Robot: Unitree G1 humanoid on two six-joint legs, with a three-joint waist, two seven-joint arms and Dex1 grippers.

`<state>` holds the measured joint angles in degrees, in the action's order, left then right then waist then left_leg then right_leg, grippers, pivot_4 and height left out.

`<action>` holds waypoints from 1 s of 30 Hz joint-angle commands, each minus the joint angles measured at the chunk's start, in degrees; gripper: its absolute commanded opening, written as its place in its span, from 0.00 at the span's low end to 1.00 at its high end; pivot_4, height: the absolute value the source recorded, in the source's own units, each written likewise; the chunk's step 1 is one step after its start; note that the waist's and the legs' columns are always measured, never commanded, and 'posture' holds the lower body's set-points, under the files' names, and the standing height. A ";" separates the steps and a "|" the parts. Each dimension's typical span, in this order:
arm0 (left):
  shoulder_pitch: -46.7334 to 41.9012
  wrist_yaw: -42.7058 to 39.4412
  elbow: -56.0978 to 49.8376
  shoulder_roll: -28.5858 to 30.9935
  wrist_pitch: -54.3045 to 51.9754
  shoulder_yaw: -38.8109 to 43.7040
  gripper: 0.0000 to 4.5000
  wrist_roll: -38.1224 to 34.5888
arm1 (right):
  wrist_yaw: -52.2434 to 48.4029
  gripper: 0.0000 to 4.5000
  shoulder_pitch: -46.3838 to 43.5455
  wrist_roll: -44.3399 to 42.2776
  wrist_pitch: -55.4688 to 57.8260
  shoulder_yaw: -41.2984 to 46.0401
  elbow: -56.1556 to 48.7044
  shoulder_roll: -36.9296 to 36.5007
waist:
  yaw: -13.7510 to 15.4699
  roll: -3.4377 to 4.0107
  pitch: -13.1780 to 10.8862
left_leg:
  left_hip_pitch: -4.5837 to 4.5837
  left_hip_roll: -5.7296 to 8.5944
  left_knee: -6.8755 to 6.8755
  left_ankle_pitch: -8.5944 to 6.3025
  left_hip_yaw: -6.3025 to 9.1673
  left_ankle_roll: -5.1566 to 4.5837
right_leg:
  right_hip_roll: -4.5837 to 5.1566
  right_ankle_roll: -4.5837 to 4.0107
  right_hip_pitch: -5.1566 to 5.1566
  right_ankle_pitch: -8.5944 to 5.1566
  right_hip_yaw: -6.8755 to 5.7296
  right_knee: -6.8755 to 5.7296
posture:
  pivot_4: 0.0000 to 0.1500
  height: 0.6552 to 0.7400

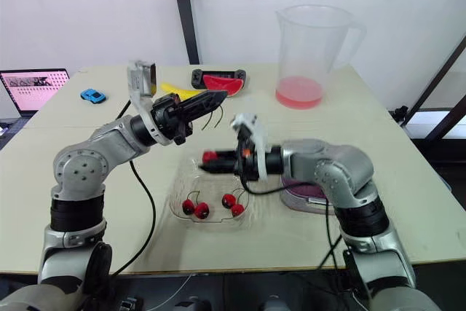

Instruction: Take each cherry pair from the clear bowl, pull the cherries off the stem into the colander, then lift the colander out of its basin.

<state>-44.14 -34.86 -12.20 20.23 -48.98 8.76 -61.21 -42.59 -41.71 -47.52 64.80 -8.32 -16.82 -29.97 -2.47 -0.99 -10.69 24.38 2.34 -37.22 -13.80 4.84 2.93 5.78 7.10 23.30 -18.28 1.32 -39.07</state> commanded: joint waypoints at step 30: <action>8.63 -1.06 -5.03 3.32 4.01 0.75 0.00 4.13 | -36.39 0.99 -7.33 31.46 -24.32 -5.02 17.84 -35.57 | 1.25 0.11 -0.09 | -0.01 -0.08 -0.02 -0.11 -0.10 -0.19 | -0.01 0.01 -0.05 -0.01 0.06 0.16 | 1.00 1.00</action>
<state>-35.14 -35.94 -15.76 23.47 -45.75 9.64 -56.92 -77.02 -46.96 -13.86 39.33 -17.36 3.38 -63.70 -1.22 -0.88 -10.79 24.37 2.26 -37.23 -13.91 4.73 2.74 5.77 7.11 23.26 -18.29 1.39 -38.91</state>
